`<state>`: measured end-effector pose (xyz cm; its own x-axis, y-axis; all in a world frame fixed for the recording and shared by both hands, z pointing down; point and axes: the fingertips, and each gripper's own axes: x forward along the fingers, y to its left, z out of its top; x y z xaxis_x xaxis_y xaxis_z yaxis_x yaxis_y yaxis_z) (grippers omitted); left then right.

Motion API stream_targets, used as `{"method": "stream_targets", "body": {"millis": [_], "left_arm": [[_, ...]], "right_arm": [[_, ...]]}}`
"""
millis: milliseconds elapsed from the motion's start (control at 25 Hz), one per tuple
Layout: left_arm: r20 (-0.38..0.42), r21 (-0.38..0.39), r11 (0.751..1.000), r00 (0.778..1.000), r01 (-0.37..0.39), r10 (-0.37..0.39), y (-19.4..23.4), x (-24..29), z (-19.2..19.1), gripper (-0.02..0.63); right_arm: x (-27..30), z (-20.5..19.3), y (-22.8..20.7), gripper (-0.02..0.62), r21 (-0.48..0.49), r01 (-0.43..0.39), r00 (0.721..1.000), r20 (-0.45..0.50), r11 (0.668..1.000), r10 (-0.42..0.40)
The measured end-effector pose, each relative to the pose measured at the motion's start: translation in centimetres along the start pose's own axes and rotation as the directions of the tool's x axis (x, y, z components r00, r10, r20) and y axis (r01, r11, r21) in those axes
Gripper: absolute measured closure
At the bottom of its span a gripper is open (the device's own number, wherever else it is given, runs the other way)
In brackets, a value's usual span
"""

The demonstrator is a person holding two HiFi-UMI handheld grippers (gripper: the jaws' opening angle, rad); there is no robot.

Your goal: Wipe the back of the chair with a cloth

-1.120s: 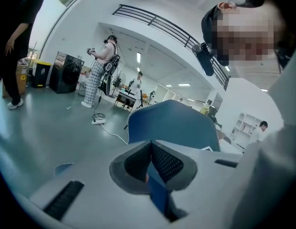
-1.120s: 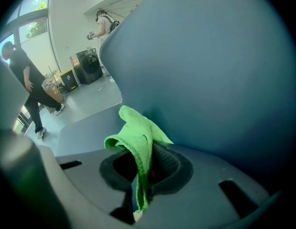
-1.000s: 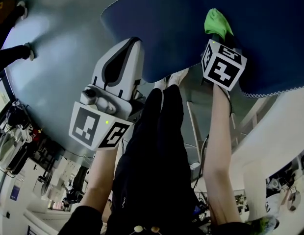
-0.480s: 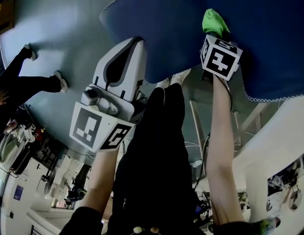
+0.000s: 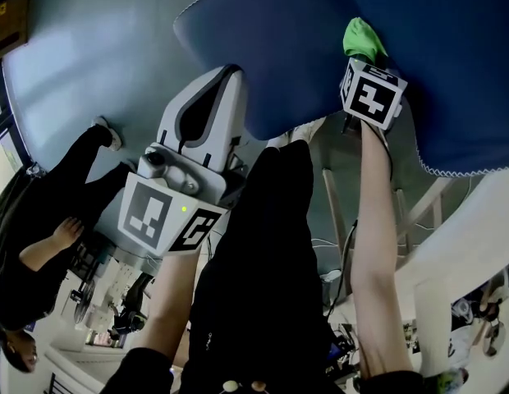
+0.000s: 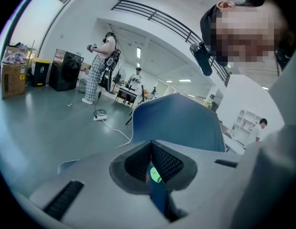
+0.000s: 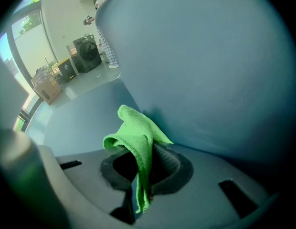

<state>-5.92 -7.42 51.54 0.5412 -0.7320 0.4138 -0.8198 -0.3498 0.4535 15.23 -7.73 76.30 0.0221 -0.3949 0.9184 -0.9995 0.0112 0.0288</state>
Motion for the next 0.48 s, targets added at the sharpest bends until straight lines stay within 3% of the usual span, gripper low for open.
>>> {"method": "stream_targets", "body": {"millis": [240, 480], "left_arm": [[0.007, 0.003, 1.000, 1.000, 0.005, -0.005, -0.4, -0.5, 0.4, 0.600], [0.015, 0.014, 1.000, 1.000, 0.013, -0.014, -1.9, -0.3, 0.4, 0.600]], "right_arm": [[-0.5, 0.2, 0.0, 0.545, -0.003, -0.004, 1.000, 0.003, 1.000, 0.004], [-1.8, 0.7, -0.7, 0.545, 0.005, -0.044, 0.997, 0.069, 0.999, 0.043]]}}
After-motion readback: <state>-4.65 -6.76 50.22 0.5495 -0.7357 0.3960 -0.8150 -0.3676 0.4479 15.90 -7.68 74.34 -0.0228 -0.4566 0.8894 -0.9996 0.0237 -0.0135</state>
